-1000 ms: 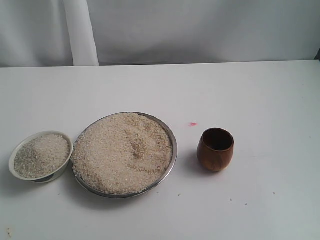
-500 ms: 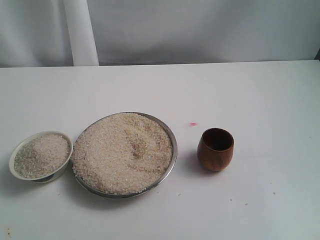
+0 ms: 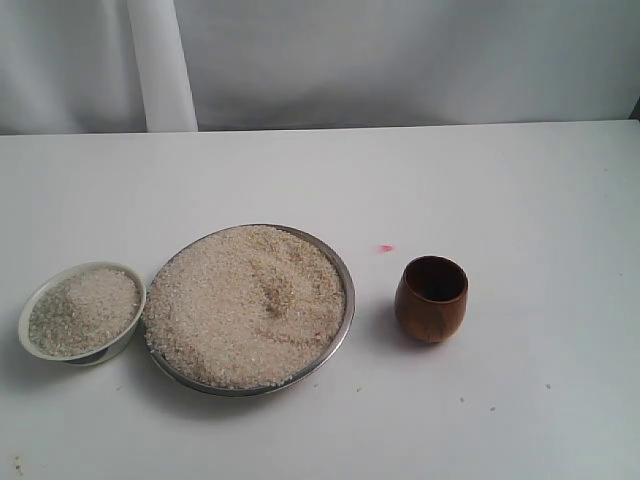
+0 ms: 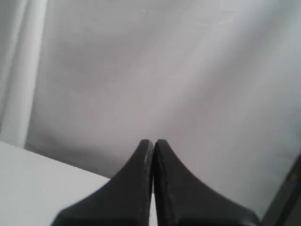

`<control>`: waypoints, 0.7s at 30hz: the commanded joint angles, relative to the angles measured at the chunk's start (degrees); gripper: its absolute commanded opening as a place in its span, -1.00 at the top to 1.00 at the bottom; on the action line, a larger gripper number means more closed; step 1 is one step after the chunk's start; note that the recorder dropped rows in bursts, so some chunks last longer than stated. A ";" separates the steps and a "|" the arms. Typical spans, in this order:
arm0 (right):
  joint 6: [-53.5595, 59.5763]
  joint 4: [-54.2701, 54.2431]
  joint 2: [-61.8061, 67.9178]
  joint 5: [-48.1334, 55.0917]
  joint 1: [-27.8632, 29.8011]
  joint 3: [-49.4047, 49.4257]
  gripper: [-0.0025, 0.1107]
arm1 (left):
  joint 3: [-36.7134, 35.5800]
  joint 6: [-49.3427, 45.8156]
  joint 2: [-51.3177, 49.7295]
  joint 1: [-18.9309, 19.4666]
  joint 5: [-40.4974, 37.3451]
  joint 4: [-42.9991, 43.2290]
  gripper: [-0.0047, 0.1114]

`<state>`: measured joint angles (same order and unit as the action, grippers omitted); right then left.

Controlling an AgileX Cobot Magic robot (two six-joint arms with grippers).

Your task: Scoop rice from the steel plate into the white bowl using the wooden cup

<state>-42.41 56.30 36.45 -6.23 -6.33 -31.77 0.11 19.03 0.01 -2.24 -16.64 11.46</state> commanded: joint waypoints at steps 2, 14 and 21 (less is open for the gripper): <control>-6.79 -1.25 -11.64 15.66 4.97 6.23 0.96 | -0.11 0.25 -0.01 -0.09 0.32 -0.05 0.92; -6.16 5.66 -27.72 18.51 5.09 18.34 0.96 | -0.11 0.25 -0.01 -0.09 0.32 -0.05 0.92; 13.98 -11.13 -30.43 18.04 5.09 18.59 0.96 | -0.11 0.25 -0.01 -0.09 0.32 -0.05 0.92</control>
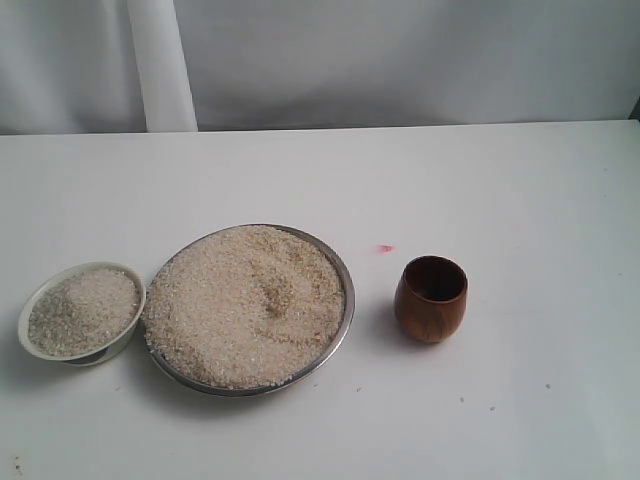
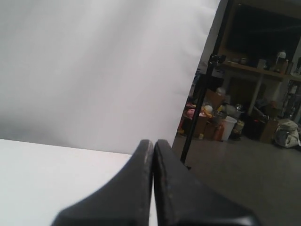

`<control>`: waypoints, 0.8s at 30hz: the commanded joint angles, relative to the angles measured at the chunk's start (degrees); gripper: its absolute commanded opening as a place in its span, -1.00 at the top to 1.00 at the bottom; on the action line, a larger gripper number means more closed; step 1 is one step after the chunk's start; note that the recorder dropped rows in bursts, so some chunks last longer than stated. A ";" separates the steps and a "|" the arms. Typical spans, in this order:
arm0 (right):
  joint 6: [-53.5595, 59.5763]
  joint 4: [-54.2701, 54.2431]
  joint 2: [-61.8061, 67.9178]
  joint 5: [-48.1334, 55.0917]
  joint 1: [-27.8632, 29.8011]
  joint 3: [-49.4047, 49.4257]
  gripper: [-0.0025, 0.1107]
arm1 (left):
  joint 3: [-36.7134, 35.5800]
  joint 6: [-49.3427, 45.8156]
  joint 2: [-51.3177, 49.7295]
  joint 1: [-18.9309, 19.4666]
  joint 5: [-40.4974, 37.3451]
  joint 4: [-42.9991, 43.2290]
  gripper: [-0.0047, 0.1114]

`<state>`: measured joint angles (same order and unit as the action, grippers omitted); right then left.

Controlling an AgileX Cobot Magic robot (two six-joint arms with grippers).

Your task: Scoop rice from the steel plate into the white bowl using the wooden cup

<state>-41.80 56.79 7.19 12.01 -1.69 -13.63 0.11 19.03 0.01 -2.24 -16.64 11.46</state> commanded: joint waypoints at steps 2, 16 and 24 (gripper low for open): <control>21.77 -20.25 -1.93 0.81 0.44 0.46 0.96 | -0.11 0.25 -0.01 -0.09 0.32 -0.05 0.92; 39.34 -39.01 -7.19 3.74 0.54 2.97 0.96 | -0.11 0.25 -0.01 -0.09 0.32 -0.05 0.92; 40.23 -41.43 -7.19 3.74 1.75 9.27 0.96 | -0.11 0.25 -0.01 -0.09 0.32 -0.05 0.92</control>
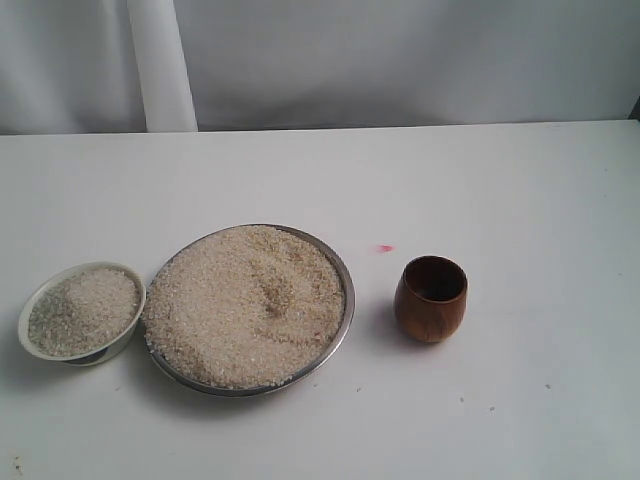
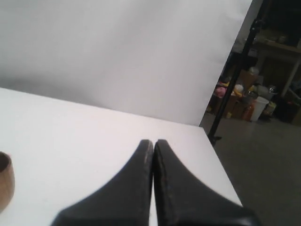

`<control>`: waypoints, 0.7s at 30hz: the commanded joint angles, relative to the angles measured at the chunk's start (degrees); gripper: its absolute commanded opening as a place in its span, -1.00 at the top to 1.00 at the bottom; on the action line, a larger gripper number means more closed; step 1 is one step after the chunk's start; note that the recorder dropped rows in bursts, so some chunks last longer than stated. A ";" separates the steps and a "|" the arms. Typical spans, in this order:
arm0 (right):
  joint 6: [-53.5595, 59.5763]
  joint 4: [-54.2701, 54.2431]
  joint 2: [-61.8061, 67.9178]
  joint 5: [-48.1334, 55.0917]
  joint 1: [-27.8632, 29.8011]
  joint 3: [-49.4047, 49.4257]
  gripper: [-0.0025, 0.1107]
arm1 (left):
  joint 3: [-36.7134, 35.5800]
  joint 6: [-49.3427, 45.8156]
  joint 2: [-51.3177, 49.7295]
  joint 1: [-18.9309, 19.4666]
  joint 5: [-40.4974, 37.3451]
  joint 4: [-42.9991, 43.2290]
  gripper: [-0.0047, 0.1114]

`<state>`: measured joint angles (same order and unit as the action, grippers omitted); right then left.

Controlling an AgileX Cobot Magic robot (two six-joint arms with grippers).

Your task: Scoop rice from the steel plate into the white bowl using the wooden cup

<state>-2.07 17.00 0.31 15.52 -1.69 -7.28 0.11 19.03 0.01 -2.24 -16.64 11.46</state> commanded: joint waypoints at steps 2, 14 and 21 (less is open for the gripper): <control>0.50 -2.76 -0.31 0.24 3.75 4.07 0.96 | -0.11 0.25 -0.01 -0.09 0.32 -0.05 0.92; 0.61 -8.11 -0.31 3.24 6.91 7.28 0.96 | -0.11 0.25 -0.01 -0.09 0.32 -0.05 0.92; 0.61 -9.03 -0.31 3.10 6.91 7.28 0.96 | -0.11 0.25 -0.01 -0.09 0.32 -0.05 0.92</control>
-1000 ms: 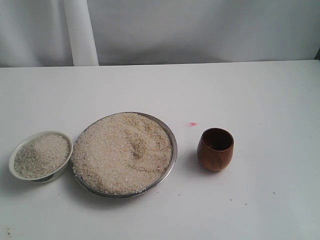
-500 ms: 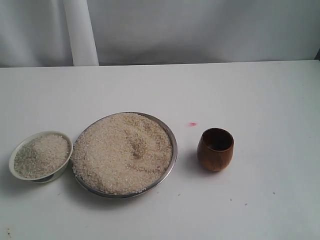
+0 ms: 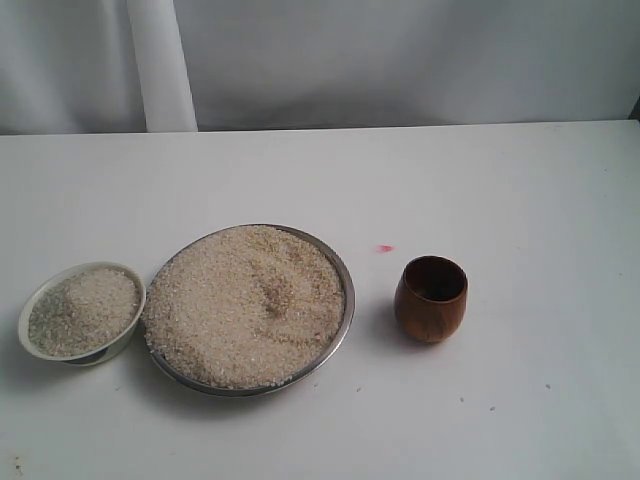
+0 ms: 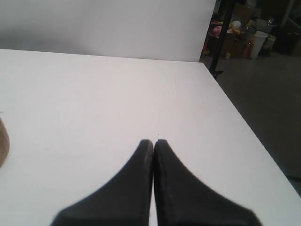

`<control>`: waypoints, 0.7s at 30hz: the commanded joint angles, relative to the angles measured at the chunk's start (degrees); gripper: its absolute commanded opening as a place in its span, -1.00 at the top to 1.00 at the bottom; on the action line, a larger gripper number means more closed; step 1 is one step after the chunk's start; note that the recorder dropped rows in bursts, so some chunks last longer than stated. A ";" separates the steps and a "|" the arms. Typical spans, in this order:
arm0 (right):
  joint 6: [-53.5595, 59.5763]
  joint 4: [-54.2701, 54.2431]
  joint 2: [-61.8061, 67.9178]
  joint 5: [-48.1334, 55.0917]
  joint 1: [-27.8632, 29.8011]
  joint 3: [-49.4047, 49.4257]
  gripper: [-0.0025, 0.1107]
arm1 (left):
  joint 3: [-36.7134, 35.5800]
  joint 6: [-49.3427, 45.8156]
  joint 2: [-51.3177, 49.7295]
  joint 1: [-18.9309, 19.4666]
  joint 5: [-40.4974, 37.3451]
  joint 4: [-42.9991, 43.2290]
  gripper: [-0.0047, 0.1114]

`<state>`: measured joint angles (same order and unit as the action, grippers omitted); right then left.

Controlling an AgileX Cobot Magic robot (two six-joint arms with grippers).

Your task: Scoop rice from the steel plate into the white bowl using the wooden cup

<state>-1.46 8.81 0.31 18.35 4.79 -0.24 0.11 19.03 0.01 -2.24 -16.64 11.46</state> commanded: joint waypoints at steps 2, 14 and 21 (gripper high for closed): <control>0.00 -0.84 -0.31 0.27 0.44 0.24 0.96 | -0.11 0.25 -0.01 -0.09 0.32 -0.05 0.92; -0.35 -0.93 -0.31 0.78 0.44 0.24 0.96 | -0.11 0.25 -0.01 -0.09 0.32 -0.05 0.92; -0.35 -0.93 -0.31 0.78 0.44 0.24 0.96 | -0.11 0.25 -0.01 -0.09 0.32 -0.05 0.92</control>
<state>-1.59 8.30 0.31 19.04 4.79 -0.24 0.11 19.03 0.01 -2.24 -16.64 11.46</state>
